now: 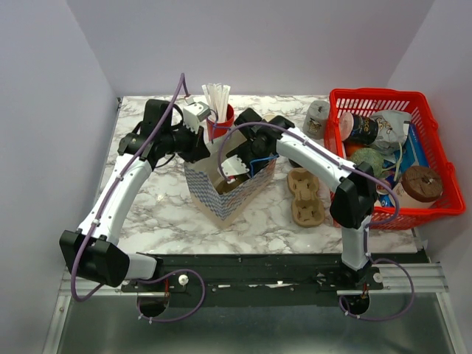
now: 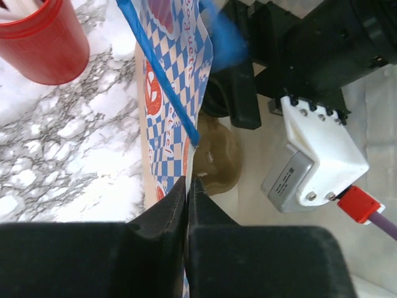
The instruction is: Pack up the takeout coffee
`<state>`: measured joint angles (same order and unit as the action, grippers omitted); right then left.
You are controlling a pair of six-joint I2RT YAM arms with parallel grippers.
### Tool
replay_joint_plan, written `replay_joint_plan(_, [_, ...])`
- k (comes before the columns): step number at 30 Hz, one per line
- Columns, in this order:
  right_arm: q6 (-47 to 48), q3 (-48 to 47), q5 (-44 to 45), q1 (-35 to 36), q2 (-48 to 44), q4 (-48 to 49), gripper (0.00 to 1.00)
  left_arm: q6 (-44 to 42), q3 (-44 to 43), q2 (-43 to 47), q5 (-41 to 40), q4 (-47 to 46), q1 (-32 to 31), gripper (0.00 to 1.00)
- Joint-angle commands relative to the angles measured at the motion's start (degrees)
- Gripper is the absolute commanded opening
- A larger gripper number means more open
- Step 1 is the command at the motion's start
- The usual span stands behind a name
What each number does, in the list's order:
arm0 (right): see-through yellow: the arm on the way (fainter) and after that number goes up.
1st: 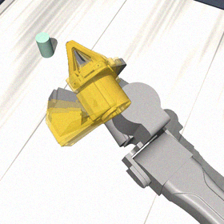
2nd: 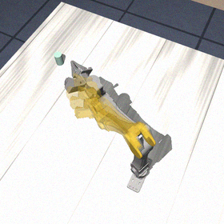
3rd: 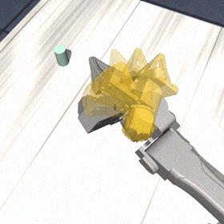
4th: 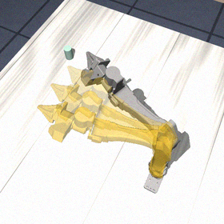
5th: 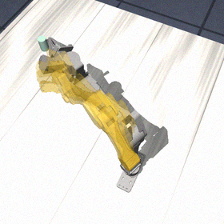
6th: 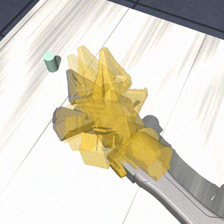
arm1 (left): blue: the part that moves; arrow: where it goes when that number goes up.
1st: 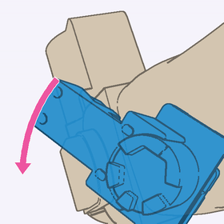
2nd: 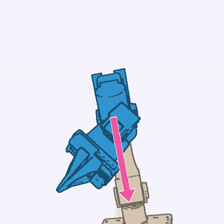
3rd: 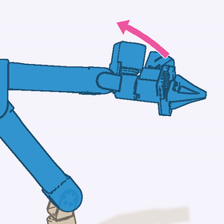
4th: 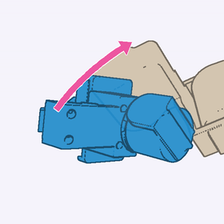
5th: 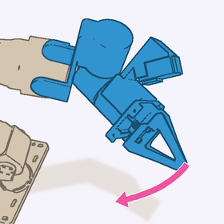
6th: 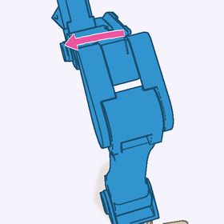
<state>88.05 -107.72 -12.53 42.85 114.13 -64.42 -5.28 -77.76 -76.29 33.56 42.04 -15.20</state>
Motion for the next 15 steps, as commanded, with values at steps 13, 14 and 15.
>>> replay_joint_plan(13, [-12.46,7.43,-1.26,6.54,-8.39,-11.69,0.01,-17.83,-7.67,-6.23,20.49,16.84,-2.37,0.00])
replay_joint_plan(14, [-14.12,8.13,-1.00,6.98,-8.92,-11.25,0.00,-18.27,-8.20,-6.41,20.58,17.28,-2.72,0.00])
replay_joint_plan(15, [-15.18,8.92,-0.57,7.42,-9.79,-10.82,0.00,-18.28,-8.29,-6.24,20.75,17.37,-2.99,0.00])
